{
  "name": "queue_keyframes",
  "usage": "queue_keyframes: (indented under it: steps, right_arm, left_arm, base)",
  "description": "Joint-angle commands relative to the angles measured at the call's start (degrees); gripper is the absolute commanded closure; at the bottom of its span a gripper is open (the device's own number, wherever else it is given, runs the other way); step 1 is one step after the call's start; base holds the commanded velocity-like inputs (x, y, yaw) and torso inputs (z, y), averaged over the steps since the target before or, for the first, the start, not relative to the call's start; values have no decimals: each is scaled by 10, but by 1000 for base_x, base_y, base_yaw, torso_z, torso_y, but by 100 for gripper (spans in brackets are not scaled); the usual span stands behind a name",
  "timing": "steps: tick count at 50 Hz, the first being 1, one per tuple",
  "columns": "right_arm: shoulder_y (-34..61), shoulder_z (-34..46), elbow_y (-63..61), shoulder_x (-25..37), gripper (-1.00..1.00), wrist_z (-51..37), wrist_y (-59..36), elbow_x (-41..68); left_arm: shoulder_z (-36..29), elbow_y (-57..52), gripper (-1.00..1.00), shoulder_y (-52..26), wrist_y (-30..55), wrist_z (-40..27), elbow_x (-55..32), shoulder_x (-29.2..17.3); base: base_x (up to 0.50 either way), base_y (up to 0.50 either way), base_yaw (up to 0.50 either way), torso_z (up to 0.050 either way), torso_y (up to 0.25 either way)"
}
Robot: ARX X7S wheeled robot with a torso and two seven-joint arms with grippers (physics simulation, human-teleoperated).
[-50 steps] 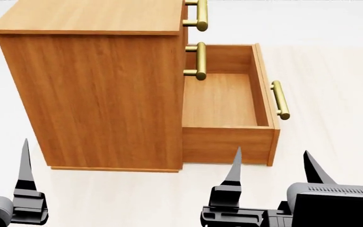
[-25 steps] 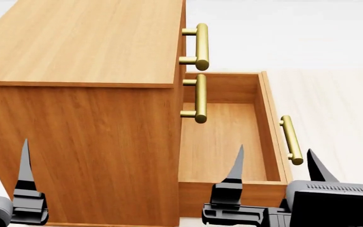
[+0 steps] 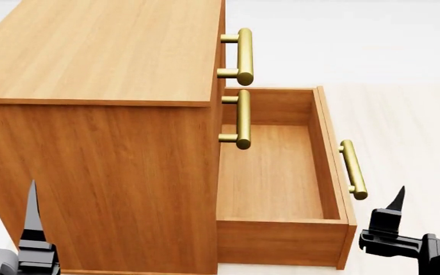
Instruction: Close the bottom drawer of the cabinet.
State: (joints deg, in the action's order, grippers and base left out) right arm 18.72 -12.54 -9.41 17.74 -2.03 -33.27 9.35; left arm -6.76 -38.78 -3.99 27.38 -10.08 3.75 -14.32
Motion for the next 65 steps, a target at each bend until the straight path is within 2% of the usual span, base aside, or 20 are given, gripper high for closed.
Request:
queue_keyframes:
  steps: [1,6,30,42,65]
  right_arm:
    - [12,-16,192,9,-100,42,93,-32]
    - [19,-4,264,5,-100,51,136,-37]
    - [52,41,390,-15,-100,77,217,-47]
    - [66,60,403,-20,-100,102,220,-42]
    - [61,113,347,-37,-100,144,188,-45]
  left_arm:
    - [-3,8,-100,7,-12,-5,-1,-2]
    - [-4,13,-100,8,-17,-6,-2,-4]
    - [-16,18,-100,12,-24,-13,-1,-10]
    - [-27,20,-100,13,-28,-16,3,-12]
    - [-31,23,-100,19,-34,-23,0,-16]
  base:
    - [0,0,0,0,0]
    - [0,0,0,0,0]
    - [0,0,0,0,0]
    - [0,0,0,0,0]
    - [0,0,0,0,0]
